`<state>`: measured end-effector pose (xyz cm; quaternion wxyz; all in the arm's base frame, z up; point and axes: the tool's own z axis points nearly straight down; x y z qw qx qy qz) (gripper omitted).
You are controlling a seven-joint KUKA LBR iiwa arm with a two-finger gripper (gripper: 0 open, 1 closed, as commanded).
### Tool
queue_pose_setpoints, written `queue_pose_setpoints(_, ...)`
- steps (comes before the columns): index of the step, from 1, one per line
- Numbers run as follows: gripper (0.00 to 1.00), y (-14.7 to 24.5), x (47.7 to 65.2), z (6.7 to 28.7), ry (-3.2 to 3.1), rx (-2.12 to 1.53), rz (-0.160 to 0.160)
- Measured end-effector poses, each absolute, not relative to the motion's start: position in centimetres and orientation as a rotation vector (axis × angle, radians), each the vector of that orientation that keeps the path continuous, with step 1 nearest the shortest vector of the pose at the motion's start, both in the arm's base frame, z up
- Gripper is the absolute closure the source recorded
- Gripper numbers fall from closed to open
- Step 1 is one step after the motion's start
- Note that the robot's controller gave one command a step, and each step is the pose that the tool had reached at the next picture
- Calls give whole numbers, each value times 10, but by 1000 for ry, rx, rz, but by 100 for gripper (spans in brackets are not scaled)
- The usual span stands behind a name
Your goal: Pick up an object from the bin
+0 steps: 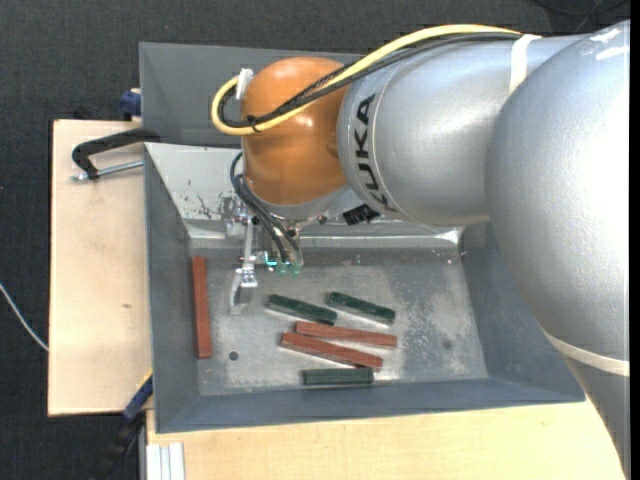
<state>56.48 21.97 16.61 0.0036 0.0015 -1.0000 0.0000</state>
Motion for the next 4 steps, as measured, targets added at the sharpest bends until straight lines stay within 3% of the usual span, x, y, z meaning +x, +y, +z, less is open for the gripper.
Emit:
queue_pose_setpoints(1, 0, 219, 567, 171, -3143, 1, -3)
queue_pose_setpoints(2, 0, 189, 563, 117, -3148, -24, -6)
queue_pose_setpoints(3, 0, 167, 560, 88, -3130, -212, 1)
queue_pose_setpoints(4, 0, 144, 552, 77, -3143, -14, -2)
